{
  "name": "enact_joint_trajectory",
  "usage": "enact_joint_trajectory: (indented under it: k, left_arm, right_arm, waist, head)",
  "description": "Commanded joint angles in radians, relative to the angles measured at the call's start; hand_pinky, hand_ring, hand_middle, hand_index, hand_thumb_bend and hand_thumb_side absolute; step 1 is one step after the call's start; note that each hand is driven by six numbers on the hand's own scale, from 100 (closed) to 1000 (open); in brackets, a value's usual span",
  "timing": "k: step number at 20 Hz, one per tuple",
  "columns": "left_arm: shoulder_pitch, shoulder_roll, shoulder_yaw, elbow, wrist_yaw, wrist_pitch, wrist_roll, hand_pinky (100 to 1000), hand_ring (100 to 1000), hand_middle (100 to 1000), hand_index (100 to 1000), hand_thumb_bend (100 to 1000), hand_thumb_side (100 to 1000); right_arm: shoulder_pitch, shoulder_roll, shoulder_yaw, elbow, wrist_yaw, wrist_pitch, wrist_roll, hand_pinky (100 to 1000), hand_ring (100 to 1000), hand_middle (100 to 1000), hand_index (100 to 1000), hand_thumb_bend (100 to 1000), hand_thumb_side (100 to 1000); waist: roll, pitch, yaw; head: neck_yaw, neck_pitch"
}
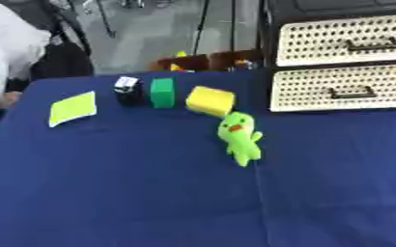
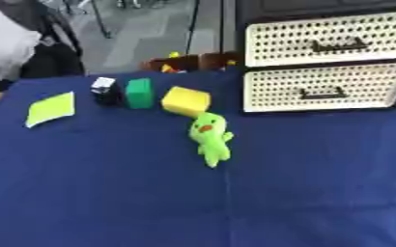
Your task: Pick up objects from table and place into drawer.
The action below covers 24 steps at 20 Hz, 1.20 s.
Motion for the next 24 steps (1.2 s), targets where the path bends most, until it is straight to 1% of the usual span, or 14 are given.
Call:
enact_joint_trajectory:
  k: [1,6,8,12,14,17,23,24]
  left_arm:
    - [-0.010,0.037,0.011,-0.018,-0.003,0.000,0.001,564,669,697,845,229,891]
    - [-0.010,0.038,0.010,-0.018,-0.004,0.000,0.001,565,669,697,844,229,890]
    - [-0.011,0.038,0.009,-0.018,-0.003,0.000,0.000,565,669,698,845,230,890]
    - [-0.009,0.040,0.009,-0.018,-0.003,0.003,-0.001,565,669,697,845,230,890]
    - [-0.008,0.044,0.009,-0.018,-0.003,0.003,-0.002,565,669,697,845,229,890]
    - [-0.008,0.049,0.006,-0.018,-0.003,0.004,-0.004,564,668,697,845,227,891]
    - [-0.009,0.055,0.003,-0.018,-0.002,0.005,-0.008,564,669,698,845,225,892]
    - [-0.008,0.058,0.002,-0.018,-0.002,0.006,-0.010,563,669,698,845,224,892]
  right_arm:
    - [-0.007,-0.039,-0.010,-0.016,0.001,-0.024,-0.024,518,656,710,815,100,932]
    - [-0.005,-0.042,-0.009,-0.016,0.002,-0.022,-0.023,519,657,710,814,100,933]
    - [-0.005,-0.043,-0.009,-0.016,0.002,-0.020,-0.023,520,657,710,814,100,933]
    - [-0.002,-0.049,-0.007,-0.016,0.000,-0.017,-0.019,519,657,710,814,100,935]
    - [0.004,-0.053,-0.007,-0.016,0.002,-0.015,-0.018,519,656,710,814,100,935]
    - [0.010,-0.056,-0.006,-0.016,0.005,-0.012,-0.017,518,655,709,814,100,936]
    - [0.018,-0.062,-0.005,-0.016,0.007,-0.002,-0.014,516,652,707,819,100,942]
    - [0.021,-0.069,-0.002,-0.016,0.004,0.009,-0.010,517,652,707,820,100,943]
  waist:
    - [-0.006,-0.022,0.002]
    - [-0.007,-0.024,0.005]
    - [-0.008,-0.026,0.007]
    - [-0.009,-0.031,0.009]
    - [-0.008,-0.032,0.009]
    - [-0.009,-0.031,0.008]
    - [-0.009,-0.029,0.006]
    - [-0.009,-0.028,0.005]
  head:
    - [-0.004,0.004]
    - [-0.007,0.001]
    - [-0.001,0.004]
    - [0.041,0.014]
    - [0.049,0.015]
    - [0.048,0.010]
    - [0.024,-0.002]
    - [0.014,-0.005]
